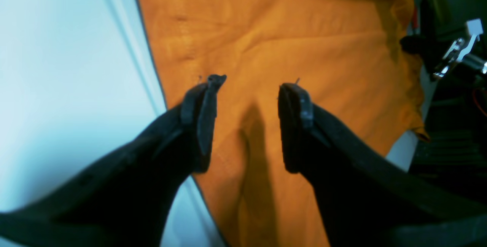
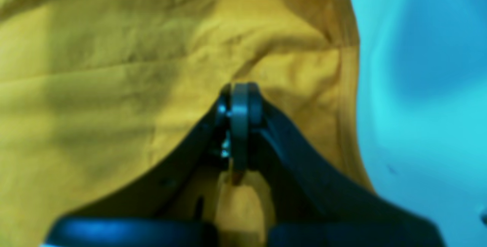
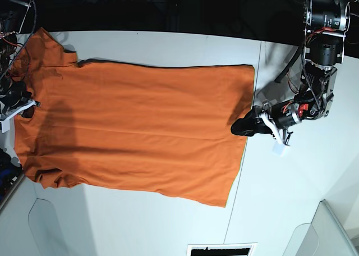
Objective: Layout the t-shirt on the table in an organized manner, then fold the t-shirt properly
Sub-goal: 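Release the shirt with both grippers and lift them away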
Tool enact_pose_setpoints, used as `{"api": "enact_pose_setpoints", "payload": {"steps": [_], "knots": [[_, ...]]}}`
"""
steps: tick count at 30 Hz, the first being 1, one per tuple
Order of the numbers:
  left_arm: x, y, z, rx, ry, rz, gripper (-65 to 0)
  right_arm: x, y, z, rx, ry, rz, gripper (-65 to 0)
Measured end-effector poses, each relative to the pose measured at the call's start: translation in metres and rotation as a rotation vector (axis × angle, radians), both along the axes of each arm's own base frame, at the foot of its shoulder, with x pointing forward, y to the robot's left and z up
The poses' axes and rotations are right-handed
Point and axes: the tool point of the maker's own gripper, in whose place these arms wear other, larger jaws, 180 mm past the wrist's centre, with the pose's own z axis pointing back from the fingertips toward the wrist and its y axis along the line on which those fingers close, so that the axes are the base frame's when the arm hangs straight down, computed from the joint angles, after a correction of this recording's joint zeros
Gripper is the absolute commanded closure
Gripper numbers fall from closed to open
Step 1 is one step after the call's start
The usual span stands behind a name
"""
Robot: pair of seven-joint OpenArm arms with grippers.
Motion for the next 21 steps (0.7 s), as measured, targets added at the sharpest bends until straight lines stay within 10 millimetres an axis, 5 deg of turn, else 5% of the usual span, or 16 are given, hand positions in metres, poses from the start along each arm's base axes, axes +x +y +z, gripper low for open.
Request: {"api": "enact_pose_setpoints", "payload": {"steps": [16, 21], "knots": [[-0.022, 0.023, -0.003, -0.001, 0.043, 0.009, -28.7, -0.004, 0.015, -0.002, 0.084, 0.023, 0.035, 0.0], [-0.019, 0.019, 0.007, 0.043, 0.016, -0.031, -28.8, 0.006, 0.022, 0.016, 0.071, -0.045, 0.09, 0.0]]}}
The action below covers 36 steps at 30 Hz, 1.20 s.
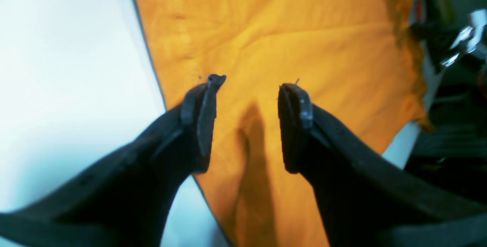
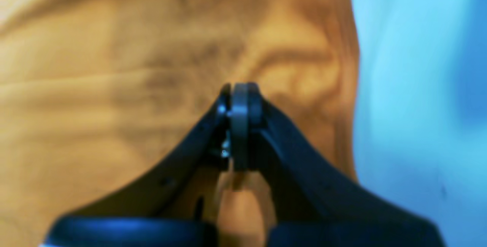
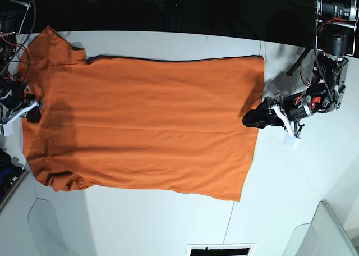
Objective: Layout the t-shirt on the table in an organized manner, then fold the t-shirt properly
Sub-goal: 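Release the shirt with both grippers and lift them away, then grasp the shirt's long side edge at collar and hem with both grippers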
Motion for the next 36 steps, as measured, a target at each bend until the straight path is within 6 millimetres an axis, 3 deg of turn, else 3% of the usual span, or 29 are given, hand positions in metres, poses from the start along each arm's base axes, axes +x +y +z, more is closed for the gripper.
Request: {"api": "enact_pose_setpoints", "payload": {"steps": [7, 11, 14, 20, 24, 28, 29, 36], "knots": [[-0.005, -0.01, 0.02, 0.067, -0.011, -0.114, -28.8, 0.008, -0.01, 0.041, -0.05, -0.079, 0.011, 0.0], [-0.009, -0.006, 0.031, 0.074, -0.019, -0.144, -28.8, -0.002, -0.023, 0.062, -0.07, -0.121, 0.013, 0.0], [-0.016, 0.002, 0.033, 0.078, -0.002, -0.148, -28.8, -0.025, -0.04, 0.06, -0.116, -0.082, -0.006, 0.0], [-0.06, 0.013, 0.022, 0.072, 0.091, -0.172, -28.8, -0.079, -0.052, 0.054, -0.058, -0.024, -0.036, 0.0], [-0.075, 0.016, 0.03, 0.051, 0.067, -0.141, -28.8, -0.12, -0.065, 0.043, -0.024, 0.041, -0.079, 0.0], [-0.086, 0.04, 0.039, 0.07, 0.046, -0.073, -29.9, -0.161, -0.066, 0.027, 0.014, 0.142, -0.093, -25.3], [-0.089, 0.044, 0.038, 0.072, 0.05, -0.056, -30.7, -0.169, -0.064, 0.023, 0.028, 0.161, -0.093, -29.0], [-0.107, 0.053, 0.03, 0.073, 0.08, -0.018, -37.6, -0.208, -0.06, 0.006, 0.039, 0.26, -0.094, -30.6]]}}
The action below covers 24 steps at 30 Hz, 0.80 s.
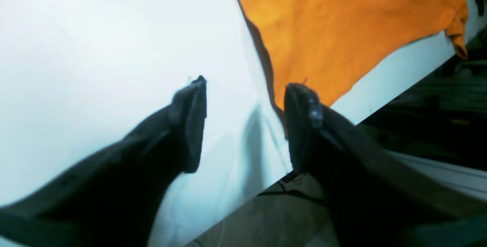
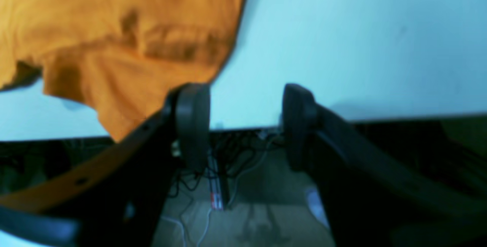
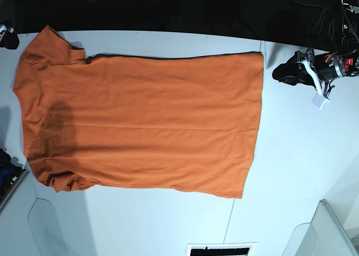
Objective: Layout the t-shirt on the table in an organized manner, then fold the t-shirt properly
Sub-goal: 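Grasp the shirt's long side edge at collar and hem with both grippers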
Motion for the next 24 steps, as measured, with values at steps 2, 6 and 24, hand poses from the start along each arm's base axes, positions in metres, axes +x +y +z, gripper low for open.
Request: {"api": "enact_pose_setpoints", "payload": {"steps": [2, 6, 24], "knots": [[-0.002, 0.0, -0.003, 0.007, -0.001, 0.006, -40.3, -0.002, 0.004, -0.003, 0.014, 0.0, -0.008, -30.6], [0.0, -0.004, -0.009, 0.026, -0.023, 0.011, -41.0, -0.005, 0.019, -0.014, 0.055, 0.003, -0.014, -30.6], [-0.046, -0.038, -0.016, -0.057, 0.073, -0.068, -41.0, 0.009, 0.045, -0.021, 0.101, -0.01, 0.04, -30.6]]}}
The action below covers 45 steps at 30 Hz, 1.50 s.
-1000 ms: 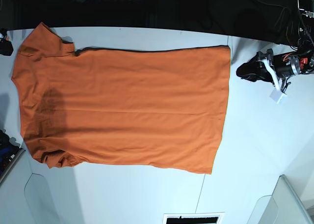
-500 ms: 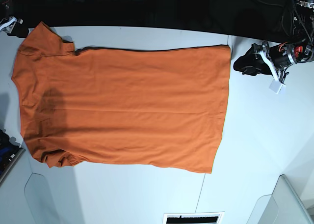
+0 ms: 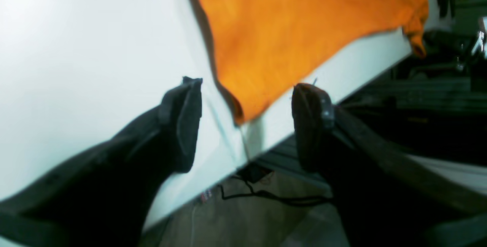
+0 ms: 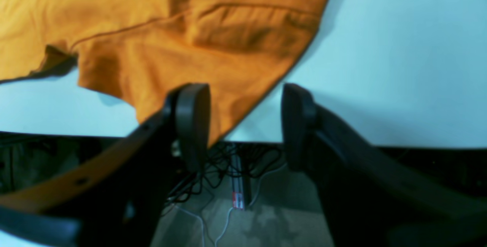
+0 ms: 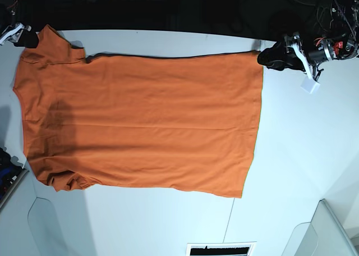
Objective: Layout the t-shirt on the table in an organized manner, then fold the t-shirt properly
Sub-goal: 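Grasp the shirt's long side edge at collar and hem with both grippers, then lift the grasped edge and fold it over toward the shirt's middle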
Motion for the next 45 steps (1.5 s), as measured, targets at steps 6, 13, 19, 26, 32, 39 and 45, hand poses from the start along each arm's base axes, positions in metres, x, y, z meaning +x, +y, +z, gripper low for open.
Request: {"api": "enact_pose_setpoints", "payload": {"steps": [6, 13, 19, 26, 32, 39, 45], "knots": [[-0.003, -0.007, -0.002, 0.012, -0.004, -0.026, -40.9, 0.009, 0.012, -0.002, 0.038, -0.025, -0.009, -30.6], [-0.006, -0.039, -0.008, -0.019, -0.037, -0.094, -40.6, 0.011, 0.039, -0.011, 0.107, -0.041, 0.0, -30.3], [-0.014, -0.043, -0.017, 0.007, -0.016, -0.126, -6.5, 0.012, 0.045, -0.014, 0.104, -0.043, 0.018, -0.1], [-0.013, -0.04, -0.015, 0.017, -0.015, -0.123, 0.0, 0.013, 0.041, -0.012, 0.075, -0.052, 0.028, 0.0], [-0.005, -0.031, -0.003, 0.094, -0.058, -0.156, 0.0, 0.026, 0.033, 0.014, 0.001, -0.113, 0.055, 0.0], [0.018, -0.024, 0.013, 0.135, -0.143, -0.14, 0.0, 0.047, 0.033, 0.035, -0.051, -0.182, 0.088, 0.0], [0.068, -0.013, 0.03, 0.209, -0.31, -0.103, 0.0, 0.089, 0.026, 0.052, -0.078, -0.277, 0.074, 0.0]]}}
